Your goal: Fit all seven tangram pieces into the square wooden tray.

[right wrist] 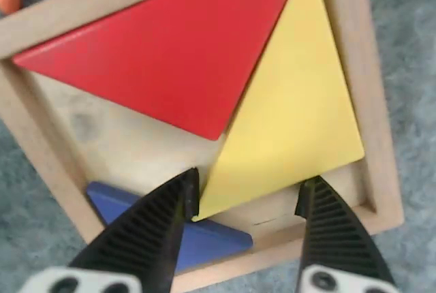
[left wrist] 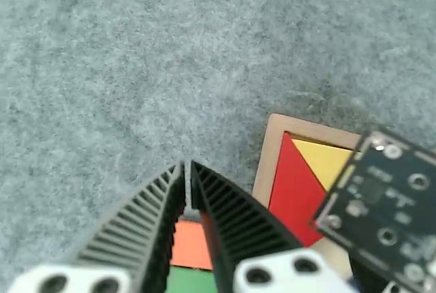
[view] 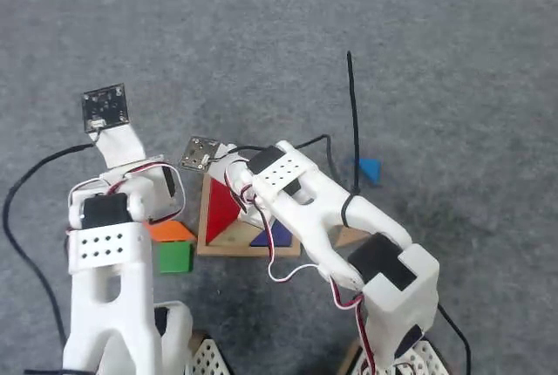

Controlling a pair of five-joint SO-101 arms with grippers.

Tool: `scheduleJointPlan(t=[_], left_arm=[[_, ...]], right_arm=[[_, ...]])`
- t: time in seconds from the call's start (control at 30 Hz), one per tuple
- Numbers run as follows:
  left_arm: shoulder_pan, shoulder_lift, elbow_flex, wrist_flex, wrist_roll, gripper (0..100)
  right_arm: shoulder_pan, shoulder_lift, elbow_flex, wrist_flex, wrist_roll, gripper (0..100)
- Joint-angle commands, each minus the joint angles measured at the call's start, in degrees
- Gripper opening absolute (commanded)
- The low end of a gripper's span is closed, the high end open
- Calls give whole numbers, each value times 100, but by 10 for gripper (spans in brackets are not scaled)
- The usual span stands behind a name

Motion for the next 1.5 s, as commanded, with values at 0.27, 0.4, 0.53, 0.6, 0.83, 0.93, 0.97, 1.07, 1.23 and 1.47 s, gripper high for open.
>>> scheduleJointPlan(t=[0.27,0.4,0.53,0.6,0.83,0.93,0.97,1.07,1.23,1.47], left_arm=[[-44,-211,-110,-132,-35,16],[-44,-211,-119,-132,-35,16],[-44,-211,-119,-132,-44,16],[-44,-211,-119,-132,-44,16],[-44,-211,-119,-132,-44,16],[-44,-211,-119,-132,-44,16],[-44,-211,-119,-132,-44,16],[-44,-211,-119,-132,-44,16],[-44,-220,-119,-132,-44,16],[-53,-220,-119,-132,-35,16]], right_arm=[[558,-92,-475,-224,88,32],[664,-382,-475,-224,-193,6],[664,-787,-448,-277,-492,8],[655,-963,-466,-312,-607,8],[629,-1297,-457,-646,-730,8],[620,-1332,-475,-796,-712,8],[620,-1332,-475,-875,-703,8],[611,-1288,-475,-1121,-695,8],[400,-1279,-475,-1455,-422,8],[312,-1270,-475,-1692,-167,9]])
